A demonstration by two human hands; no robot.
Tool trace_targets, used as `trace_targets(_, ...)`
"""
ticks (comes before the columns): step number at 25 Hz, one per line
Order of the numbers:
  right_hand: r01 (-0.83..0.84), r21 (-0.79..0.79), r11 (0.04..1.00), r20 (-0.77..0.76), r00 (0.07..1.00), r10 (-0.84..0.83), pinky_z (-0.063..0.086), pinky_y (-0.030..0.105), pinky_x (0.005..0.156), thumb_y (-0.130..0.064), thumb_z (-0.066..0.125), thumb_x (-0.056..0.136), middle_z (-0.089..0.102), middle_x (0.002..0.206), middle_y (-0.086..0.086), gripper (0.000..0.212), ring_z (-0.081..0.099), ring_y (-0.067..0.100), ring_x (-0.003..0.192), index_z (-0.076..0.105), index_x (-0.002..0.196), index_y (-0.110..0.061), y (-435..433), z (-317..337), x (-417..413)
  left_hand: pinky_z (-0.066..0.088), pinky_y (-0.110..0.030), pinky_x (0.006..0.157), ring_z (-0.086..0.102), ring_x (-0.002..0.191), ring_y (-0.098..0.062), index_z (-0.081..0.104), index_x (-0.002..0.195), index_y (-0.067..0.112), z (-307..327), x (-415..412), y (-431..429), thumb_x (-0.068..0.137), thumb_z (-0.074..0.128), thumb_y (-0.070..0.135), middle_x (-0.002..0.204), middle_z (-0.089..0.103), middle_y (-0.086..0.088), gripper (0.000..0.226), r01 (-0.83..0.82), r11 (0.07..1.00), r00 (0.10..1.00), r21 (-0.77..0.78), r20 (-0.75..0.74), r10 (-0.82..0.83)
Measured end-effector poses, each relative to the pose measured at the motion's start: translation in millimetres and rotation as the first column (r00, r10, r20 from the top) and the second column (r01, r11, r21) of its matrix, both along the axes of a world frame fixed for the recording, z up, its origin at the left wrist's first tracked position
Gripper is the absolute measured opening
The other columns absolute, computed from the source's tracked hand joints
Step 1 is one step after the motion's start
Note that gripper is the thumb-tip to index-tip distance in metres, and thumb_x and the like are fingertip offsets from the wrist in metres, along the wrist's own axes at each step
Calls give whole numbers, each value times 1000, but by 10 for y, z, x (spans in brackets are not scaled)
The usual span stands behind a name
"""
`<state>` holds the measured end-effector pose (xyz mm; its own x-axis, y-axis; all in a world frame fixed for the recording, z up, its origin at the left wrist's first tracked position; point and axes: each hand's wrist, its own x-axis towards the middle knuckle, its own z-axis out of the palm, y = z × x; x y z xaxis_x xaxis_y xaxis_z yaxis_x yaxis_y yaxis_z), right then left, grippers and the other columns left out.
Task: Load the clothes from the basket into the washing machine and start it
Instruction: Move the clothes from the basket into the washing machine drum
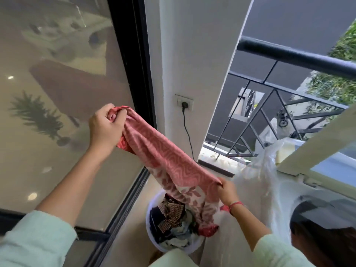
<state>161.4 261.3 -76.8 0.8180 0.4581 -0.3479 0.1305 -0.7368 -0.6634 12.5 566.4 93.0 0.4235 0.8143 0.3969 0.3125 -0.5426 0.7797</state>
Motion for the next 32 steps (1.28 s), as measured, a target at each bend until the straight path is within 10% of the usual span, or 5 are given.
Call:
trace_targets(7,76,192,978,483,860,-162,37,34,54,-8,44,81,60,66,8,16,52,24,62,59,77,-3,15,1039,45,31,-34,63,46,71,-27,39,82,11,-226,24,78,91,55,26,70,47,-6,23,-7,992,1000,-123,-31,3)
trace_targets(14,177,227,958,502,821,-271,36,28,49,-6,42,75,54,59,1,16,51,21,59,55,68,-10,-130,1149,-97,39,-29,71,55,82,-19,51,106,19,-296,75,-8,79,64,49,90,59,3,42,237,958,966,-161,-69,-251)
trace_targets(21,-53,242,969,430,901,-58,35,30,51,-6,49,70,54,53,-1,17,45,15,52,58,60,-16,361,1101,-600,40,-29,99,47,114,-9,27,135,53,-1137,61,-821,39,78,72,124,46,11,110,700,566,382,-436,-441,-812)
trace_targets(25,-67,194,979,434,901,-24,41,28,56,-10,56,69,64,64,-6,21,56,15,61,72,77,-20,479,1152,-737,45,-33,71,52,80,-16,53,80,43,-1303,164,-1002,70,61,35,85,42,11,15,734,572,486,-365,-305,-819)
trace_targets(32,86,189,978,-116,991,-64,52,23,69,-11,80,71,57,113,2,57,62,16,88,52,120,-23,239,571,-371,45,-26,66,63,79,-29,62,82,11,-1751,-219,-192,67,71,20,82,63,-8,20,344,838,833,-423,-275,-480)
